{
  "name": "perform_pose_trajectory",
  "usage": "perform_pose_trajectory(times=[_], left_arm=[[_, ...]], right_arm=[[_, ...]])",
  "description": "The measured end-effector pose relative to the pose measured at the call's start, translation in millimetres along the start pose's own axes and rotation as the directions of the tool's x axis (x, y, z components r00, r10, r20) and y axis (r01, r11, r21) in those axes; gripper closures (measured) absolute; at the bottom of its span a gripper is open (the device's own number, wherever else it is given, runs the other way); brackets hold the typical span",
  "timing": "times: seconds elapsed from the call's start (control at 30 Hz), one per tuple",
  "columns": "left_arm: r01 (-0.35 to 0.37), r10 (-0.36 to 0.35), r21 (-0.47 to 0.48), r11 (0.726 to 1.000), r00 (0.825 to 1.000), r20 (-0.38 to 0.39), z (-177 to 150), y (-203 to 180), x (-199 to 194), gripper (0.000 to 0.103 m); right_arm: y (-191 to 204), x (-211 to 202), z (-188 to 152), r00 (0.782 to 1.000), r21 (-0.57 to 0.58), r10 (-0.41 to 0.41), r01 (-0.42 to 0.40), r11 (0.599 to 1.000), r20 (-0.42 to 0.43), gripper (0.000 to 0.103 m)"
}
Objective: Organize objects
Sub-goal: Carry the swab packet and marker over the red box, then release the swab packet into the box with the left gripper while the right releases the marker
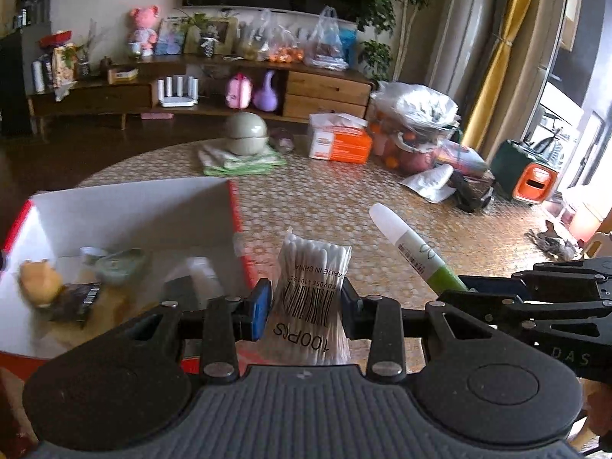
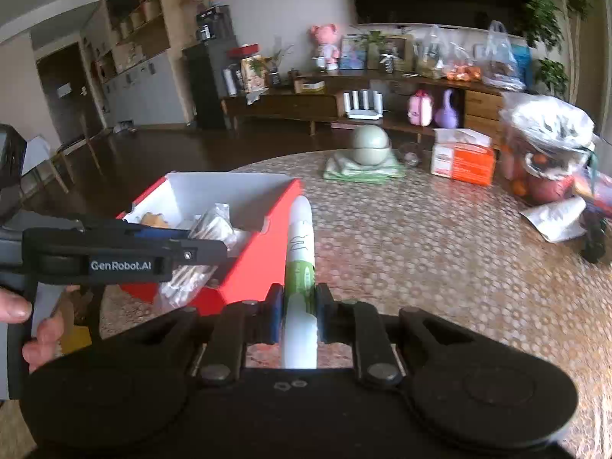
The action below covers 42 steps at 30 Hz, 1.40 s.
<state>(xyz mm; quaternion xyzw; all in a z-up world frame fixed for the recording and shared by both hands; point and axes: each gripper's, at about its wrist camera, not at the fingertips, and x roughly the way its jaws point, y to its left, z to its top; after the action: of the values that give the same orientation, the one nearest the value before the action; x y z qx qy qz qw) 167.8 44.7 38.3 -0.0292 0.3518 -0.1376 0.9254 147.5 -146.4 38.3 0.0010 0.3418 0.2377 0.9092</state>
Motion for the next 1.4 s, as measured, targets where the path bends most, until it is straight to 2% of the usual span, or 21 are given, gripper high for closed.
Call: perform_pose_trajectory(times=[0.4,0.63,0.83,1.07,1.4], left_arm=[[-0.128,0.128,-0.037,0.991,0.992,0.003,-2,80,-29,0.068],[-0.218,0.218,-0.024,0.976,0.976,0.001,10,121,-27,0.068],[-0.287,0.287,-0.01,0.958,0.958,-0.022,17,151,-7,0.068],[-0.326,0.327,0.021,0.945,0.941,-0.093,13,174,31,0.068],[-0.305,0.306,0.031,0.952,0.938,-0.164,-1,182,68,0.067]], right_arm=[[51,52,25,0.997,-0.047,0.057,-0.059,0.997,-0.042,0.086],[73,91,40,0.995,-0.059,0.073,-0.076,0.995,-0.064,0.086],[90,127,42,0.992,-0.097,0.065,-0.076,0.992,-0.112,0.086],[96,161,34,0.985,-0.13,0.03,-0.053,0.99,-0.169,0.086],[100,179,25,0.979,-0.174,0.006,-0.043,0.984,-0.206,0.086]])
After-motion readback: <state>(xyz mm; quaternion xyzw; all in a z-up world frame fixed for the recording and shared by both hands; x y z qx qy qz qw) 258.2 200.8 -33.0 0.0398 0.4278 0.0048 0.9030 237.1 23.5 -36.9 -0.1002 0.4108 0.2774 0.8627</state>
